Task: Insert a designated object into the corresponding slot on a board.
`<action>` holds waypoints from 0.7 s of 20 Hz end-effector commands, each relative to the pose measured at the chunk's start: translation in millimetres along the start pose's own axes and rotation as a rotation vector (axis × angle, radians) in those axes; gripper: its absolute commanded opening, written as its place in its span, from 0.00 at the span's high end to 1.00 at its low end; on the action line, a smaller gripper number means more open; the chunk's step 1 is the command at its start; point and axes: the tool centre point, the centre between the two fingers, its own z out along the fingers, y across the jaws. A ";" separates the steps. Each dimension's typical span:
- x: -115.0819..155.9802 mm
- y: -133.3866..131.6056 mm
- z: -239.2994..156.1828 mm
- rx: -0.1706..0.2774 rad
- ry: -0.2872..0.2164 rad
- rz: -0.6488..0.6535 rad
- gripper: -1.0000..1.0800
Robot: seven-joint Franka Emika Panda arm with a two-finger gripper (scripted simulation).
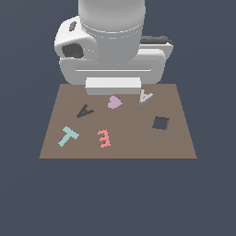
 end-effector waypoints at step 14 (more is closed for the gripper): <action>-16.5 -15.0 18.5 0.003 0.002 0.095 0.04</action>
